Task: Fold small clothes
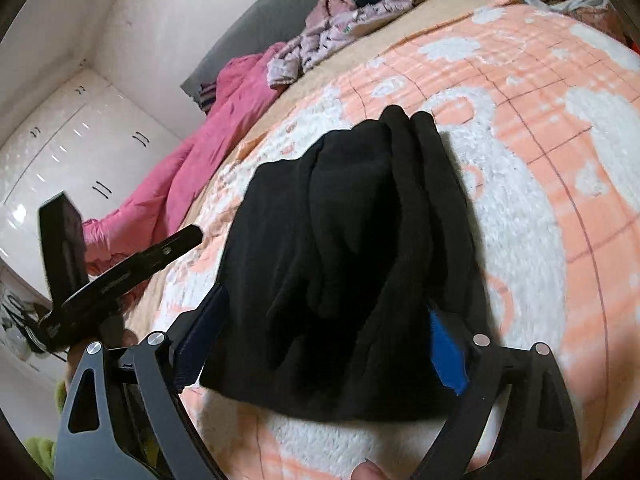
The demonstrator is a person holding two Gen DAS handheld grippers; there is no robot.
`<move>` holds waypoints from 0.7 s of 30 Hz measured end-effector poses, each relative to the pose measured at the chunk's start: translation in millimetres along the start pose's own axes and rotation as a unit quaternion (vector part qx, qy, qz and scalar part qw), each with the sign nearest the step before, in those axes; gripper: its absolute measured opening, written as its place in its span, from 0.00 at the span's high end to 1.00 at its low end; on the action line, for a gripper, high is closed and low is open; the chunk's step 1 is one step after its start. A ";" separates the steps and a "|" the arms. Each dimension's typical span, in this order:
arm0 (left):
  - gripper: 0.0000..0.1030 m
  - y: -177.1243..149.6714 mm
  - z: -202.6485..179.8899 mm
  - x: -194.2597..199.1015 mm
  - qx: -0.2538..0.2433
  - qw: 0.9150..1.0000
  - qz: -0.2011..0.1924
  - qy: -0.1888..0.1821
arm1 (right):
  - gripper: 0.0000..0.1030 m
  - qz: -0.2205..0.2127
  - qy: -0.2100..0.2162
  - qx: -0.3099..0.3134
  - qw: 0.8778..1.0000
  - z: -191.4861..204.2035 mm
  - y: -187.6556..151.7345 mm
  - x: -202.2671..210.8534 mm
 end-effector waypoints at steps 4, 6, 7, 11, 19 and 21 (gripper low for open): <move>0.49 -1.7 0.2 -1.0 0.000 1.000 0.002 0.000 | 0.12 0.013 0.009 -0.019 1.000 -4.0 8.4 -8.5; 0.49 -2.9 0.3 -2.2 -0.001 1.000 0.004 0.000 | 0.12 0.017 0.007 -0.019 1.000 -4.1 13.6 -12.7; 0.48 -3.7 0.6 -2.8 -0.001 1.000 0.005 0.001 | 0.12 0.021 0.005 -0.014 1.000 -2.5 16.0 -14.1; 0.44 -6.0 3.1 -9.1 0.002 1.000 0.012 0.003 | 0.16 0.031 -0.016 0.012 0.999 -0.5 22.4 -21.3; 0.44 -18.4 -5.8 -24.6 0.022 0.998 0.040 -0.040 | 0.49 0.036 -0.028 0.010 0.999 -15.4 32.2 -33.7; 0.44 -22.3 -9.9 -29.9 0.030 0.997 0.048 -0.053 | 0.63 0.037 -0.028 0.017 0.999 -14.2 31.4 -34.5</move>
Point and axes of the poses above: each gripper's, at about its wrist camera, not at the fingertips, and x roughly against the way its jaws point, z to its left, y to its top, the point moved 10 cm from there along -x, roughly the way its jaws point, and after that the axes turned 3 degrees about -x, right-handed, at the moved point
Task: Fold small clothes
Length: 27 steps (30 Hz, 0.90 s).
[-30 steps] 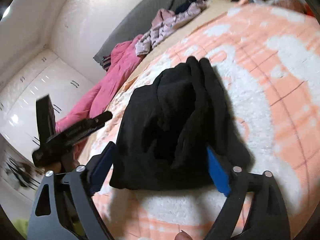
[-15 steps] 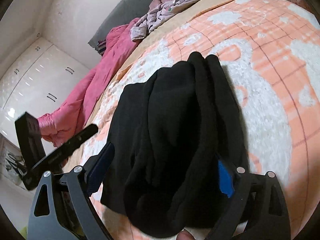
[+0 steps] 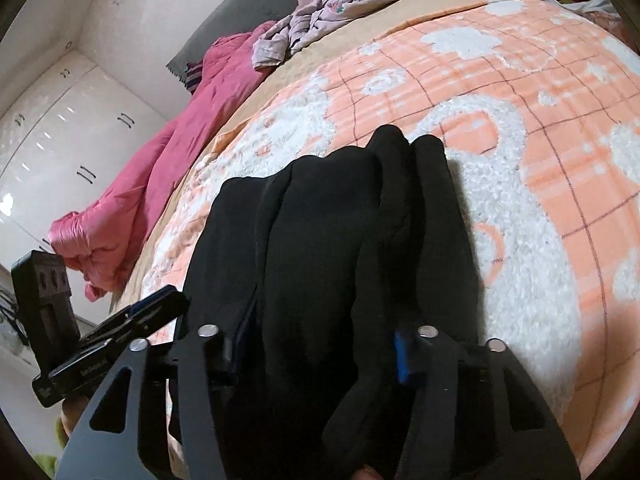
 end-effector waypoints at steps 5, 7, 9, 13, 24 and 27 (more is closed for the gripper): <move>0.44 -5.1 -3.6 -7.0 0.011 1.000 0.002 -0.016 | 0.77 -0.016 -0.014 0.045 0.999 11.7 2.2 3.8; 0.44 -3.9 -7.5 -6.1 0.008 1.000 0.001 -0.018 | 0.79 -0.027 -0.021 0.068 0.997 18.8 5.8 10.9; 0.44 -1.6 -13.7 -2.0 0.002 1.000 -0.003 -0.024 | 0.79 -0.039 -0.026 0.089 0.995 26.4 11.1 19.1; 0.44 -2.8 -27.1 -4.0 -0.014 1.000 0.001 -0.027 | 0.79 -0.059 -0.055 0.123 0.989 26.1 21.4 34.0; 0.43 -21.1 -34.5 -16.6 -0.026 0.999 0.022 -0.020 | 0.67 -0.045 -0.051 0.044 0.997 -25.1 -0.7 17.6; 0.43 -22.5 -33.6 -13.3 -0.024 0.999 0.021 -0.023 | 0.59 -0.045 -0.045 0.038 0.997 -22.5 -4.2 26.7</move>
Point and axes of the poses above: each gripper's, at about its wrist camera, not at the fingertips, and x roughly against the way its jaws point, z to its left, y to its top, the point moved 10 cm from there along -x, roughly the way its jaws point, and after that the axes turned 3 degrees about -x, right-handed, at the moved point
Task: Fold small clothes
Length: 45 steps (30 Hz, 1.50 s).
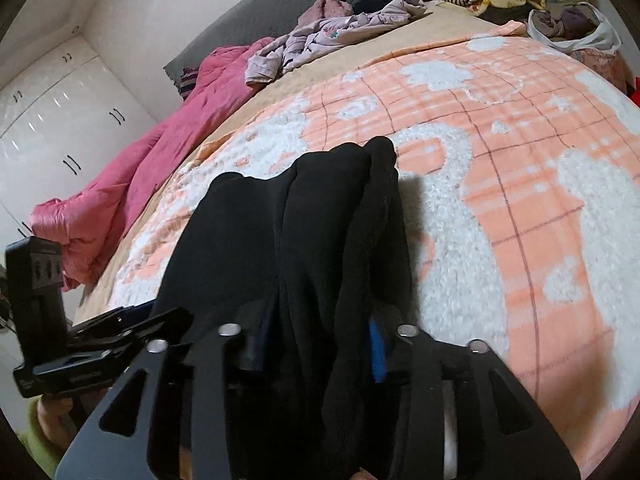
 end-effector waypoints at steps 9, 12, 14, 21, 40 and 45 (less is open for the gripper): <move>0.43 -8.1 -4.6 9.9 -0.006 1.000 -0.003 -0.006 | 0.43 -0.003 0.010 0.013 1.000 10.3 -19.4 28.9; 0.43 -10.2 -4.1 11.8 -0.003 1.000 -0.003 -0.007 | 0.42 0.004 0.012 0.011 1.000 9.7 -25.1 28.3; 0.43 -11.2 -4.9 13.1 -0.003 1.000 -0.004 -0.007 | 0.52 0.003 0.006 0.012 1.000 8.0 -26.9 25.8; 0.43 -14.6 -9.1 22.3 -0.011 1.000 -0.006 -0.004 | 0.77 -0.014 -0.006 0.039 0.999 15.8 -22.6 37.7; 0.42 -25.1 -7.8 24.0 -0.005 1.000 -0.010 -0.001 | 0.16 -0.058 -0.139 0.061 0.987 -4.9 -41.0 51.9; 0.38 -26.4 -7.4 30.4 -0.005 1.000 -0.015 0.003 | 0.07 -0.091 -0.149 0.062 0.983 -2.0 -36.0 73.4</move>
Point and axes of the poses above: each gripper's, at about its wrist camera, not at the fingertips, and x roughly against the way its jaws point, z to its left, y to its top, the point moved 10 cm from there along -x, roughly the way its jaws point, and after that the axes turned 3 degrees about -x, right-handed, at the moved point
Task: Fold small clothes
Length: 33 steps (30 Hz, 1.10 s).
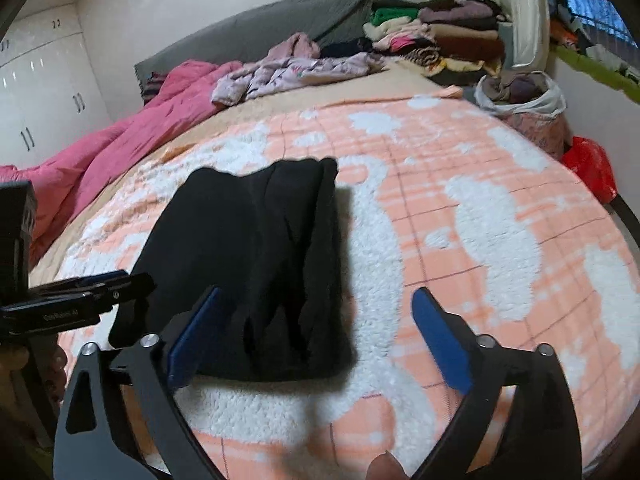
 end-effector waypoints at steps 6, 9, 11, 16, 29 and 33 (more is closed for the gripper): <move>0.21 0.8 -4.3 21.7 -0.007 1.000 -0.025 -0.001 | 0.05 -0.032 0.006 -0.007 0.999 -0.4 6.3 27.0; 0.10 2.4 -5.3 34.7 -0.013 0.999 -0.040 0.005 | 0.05 -0.043 0.004 -0.001 0.999 2.3 5.7 39.2; 0.09 2.9 -7.2 46.0 -0.020 0.998 -0.053 0.007 | 0.05 -0.055 0.000 0.008 0.998 5.9 5.3 48.4; 0.09 -0.2 -4.2 68.9 -0.028 0.996 -0.077 0.021 | 0.05 -0.072 -0.003 0.025 0.997 16.5 -0.5 66.3; 0.09 -36.6 12.5 104.6 -0.037 0.993 -0.104 0.046 | 0.04 -0.083 0.000 0.059 0.995 47.4 -25.6 91.2; 0.09 -52.9 16.3 108.4 -0.034 0.993 -0.103 0.049 | 0.04 -0.078 0.001 0.065 0.995 53.5 -37.2 93.8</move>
Point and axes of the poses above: each gripper's, at about its wrist camera, not at the fingertips, and x roughly against the way its jaws point, z to its left, y to its top, the point moved 10 cm from there along -x, roughly the way its jaws point, and after that the axes turned 3 degrees about -x, right-handed, at the moved point
